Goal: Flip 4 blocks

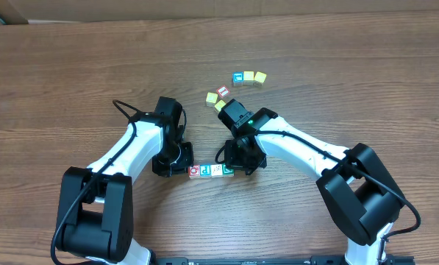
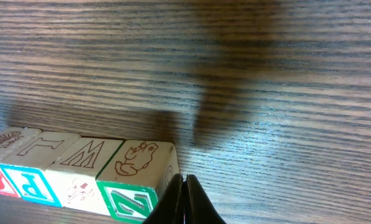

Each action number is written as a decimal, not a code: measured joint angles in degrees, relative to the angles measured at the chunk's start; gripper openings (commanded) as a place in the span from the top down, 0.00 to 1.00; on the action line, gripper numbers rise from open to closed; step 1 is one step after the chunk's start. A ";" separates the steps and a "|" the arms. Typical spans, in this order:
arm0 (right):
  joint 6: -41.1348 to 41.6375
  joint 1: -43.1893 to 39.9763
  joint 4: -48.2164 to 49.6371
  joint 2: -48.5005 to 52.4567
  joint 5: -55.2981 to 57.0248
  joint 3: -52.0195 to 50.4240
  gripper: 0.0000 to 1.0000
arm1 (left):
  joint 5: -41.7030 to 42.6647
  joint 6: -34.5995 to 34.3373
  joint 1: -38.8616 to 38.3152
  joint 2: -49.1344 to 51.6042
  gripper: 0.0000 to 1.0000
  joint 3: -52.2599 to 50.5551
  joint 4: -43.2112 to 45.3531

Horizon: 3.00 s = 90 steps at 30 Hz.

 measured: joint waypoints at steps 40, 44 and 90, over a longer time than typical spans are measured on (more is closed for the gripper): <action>0.02 0.00 -0.83 0.00 -0.83 0.00 0.96 | 0.44 0.00 0.00 0.00 0.96 -0.28 -1.09; 0.00 0.00 -0.87 0.00 -0.81 0.00 0.96 | 0.44 0.00 0.00 0.00 0.96 -1.20 -0.94; 6.56 1.07 -1.33 0.00 -1.22 0.00 0.96 | 0.39 0.48 0.00 0.00 0.96 -1.77 7.82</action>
